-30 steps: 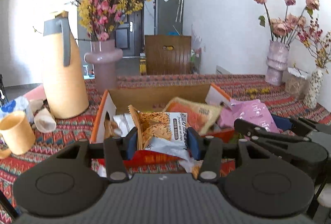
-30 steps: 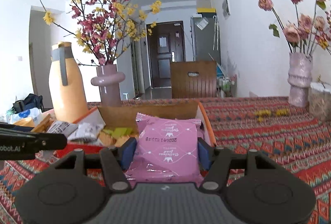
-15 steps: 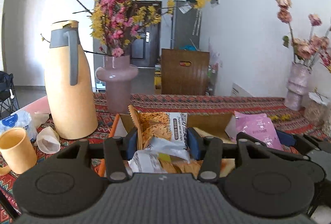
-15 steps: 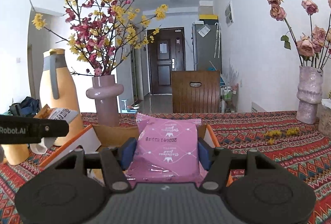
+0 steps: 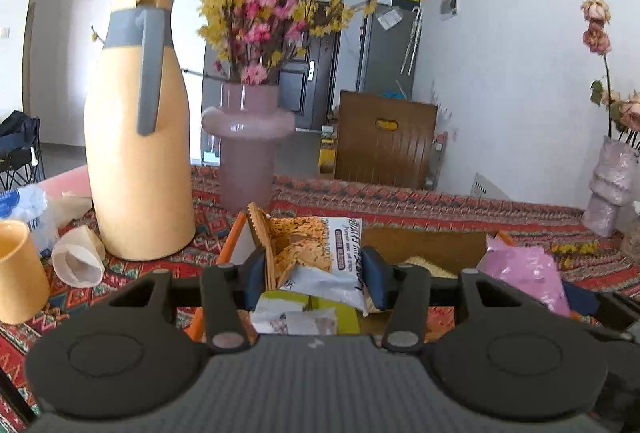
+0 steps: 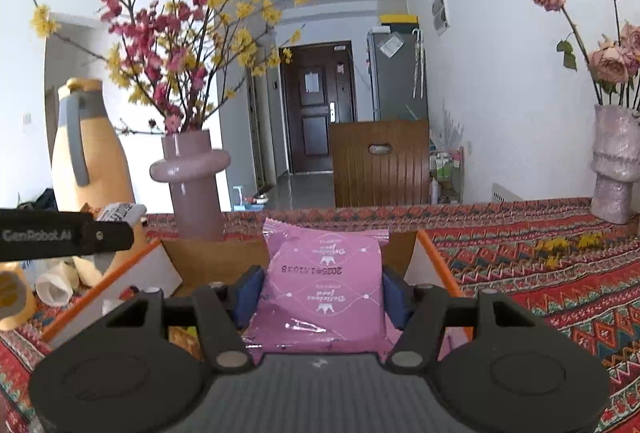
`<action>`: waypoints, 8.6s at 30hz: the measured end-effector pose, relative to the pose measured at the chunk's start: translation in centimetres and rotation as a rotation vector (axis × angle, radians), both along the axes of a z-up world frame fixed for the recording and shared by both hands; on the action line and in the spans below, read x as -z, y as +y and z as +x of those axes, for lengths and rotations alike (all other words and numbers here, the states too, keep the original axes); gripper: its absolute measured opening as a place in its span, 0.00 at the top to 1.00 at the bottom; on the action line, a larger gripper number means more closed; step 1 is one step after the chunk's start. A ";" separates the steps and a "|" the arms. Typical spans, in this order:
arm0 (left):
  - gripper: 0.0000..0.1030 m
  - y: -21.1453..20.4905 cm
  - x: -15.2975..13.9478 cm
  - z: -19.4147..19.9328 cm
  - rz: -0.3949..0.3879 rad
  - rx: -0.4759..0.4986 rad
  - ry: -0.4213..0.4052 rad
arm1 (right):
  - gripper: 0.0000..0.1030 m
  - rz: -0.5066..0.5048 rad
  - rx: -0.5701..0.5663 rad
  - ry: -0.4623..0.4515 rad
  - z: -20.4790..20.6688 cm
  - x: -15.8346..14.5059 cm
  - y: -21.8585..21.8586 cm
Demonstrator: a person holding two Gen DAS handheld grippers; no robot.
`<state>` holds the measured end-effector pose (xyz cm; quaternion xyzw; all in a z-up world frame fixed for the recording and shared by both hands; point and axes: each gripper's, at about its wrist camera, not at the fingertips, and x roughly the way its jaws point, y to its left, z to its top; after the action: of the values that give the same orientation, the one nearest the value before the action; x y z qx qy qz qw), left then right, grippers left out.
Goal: Organize snacks
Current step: 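Carry the pink packet and crisp packet into the box and open both tools, then move both open tools back from the box to the snack pile, then grasp a small cookie packet with the right tool and lift it, then grasp a white printed packet with the left tool while the right tool holds the cookie packet, then carry the cookie packet and white packet into the box and open both tools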
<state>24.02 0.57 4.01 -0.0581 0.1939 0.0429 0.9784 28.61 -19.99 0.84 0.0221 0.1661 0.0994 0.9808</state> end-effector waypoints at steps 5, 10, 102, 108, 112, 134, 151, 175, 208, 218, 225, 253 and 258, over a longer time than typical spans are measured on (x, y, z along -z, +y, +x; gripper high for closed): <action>0.42 0.3 0.7 0.2 -0.015 0.006 0.018 | 0.41 -0.014 -0.003 0.008 -0.1 0.4 0.5; 0.14 0.5 0.4 -0.7 -0.033 -0.014 -0.021 | 0.40 -0.016 0.003 0.022 0.1 0.5 0.5; 0.00 5.9 6.2 -12.4 -0.029 0.058 0.103 | 0.20 -0.075 -0.054 0.354 -6.4 4.1 3.4; 0.00 5.9 6.2 -12.4 -0.035 0.067 0.104 | 0.53 -0.116 -0.058 0.371 -6.0 5.2 4.0; 0.00 5.9 6.2 -12.4 -0.036 0.066 0.104 | 0.63 -0.124 -0.067 0.348 -6.6 5.1 4.0; 0.00 5.8 6.3 -12.4 -0.021 0.053 0.109 | 0.63 0.003 0.038 0.242 -8.9 4.8 -3.1; 0.00 2.9 5.4 -10.0 0.136 0.108 0.268 | 0.63 0.067 0.019 0.242 -8.9 4.9 -3.8; 0.50 3.1 6.9 -8.2 0.066 0.221 0.379 | 0.63 0.089 0.006 0.231 -9.0 4.8 -4.0; 0.54 -0.1 -1.8 -10.8 0.012 0.207 0.036 | 0.63 0.033 -0.036 0.032 -10.5 -0.9 -2.4; 0.54 -1.2 -4.1 -6.9 0.004 0.143 -0.028 | 0.63 0.020 -0.026 -0.014 -5.7 -3.8 -1.1; 0.54 -1.1 -3.6 -3.4 -0.003 0.088 -0.022 | 0.63 0.037 -0.019 -0.028 -2.6 -3.9 -0.1; 0.00 0.6 0.0 -2.3 -0.035 -0.037 -0.075 | 0.00 0.046 0.094 0.010 -0.6 0.3 -0.8; 0.00 0.7 0.0 -2.2 -0.033 -0.037 -0.066 | 0.00 0.056 0.095 0.012 -0.6 0.3 -1.0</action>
<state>21.81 1.25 4.01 -0.0790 0.1608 0.0560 0.9822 28.03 -20.99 0.53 0.0578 0.1681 0.0571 0.9824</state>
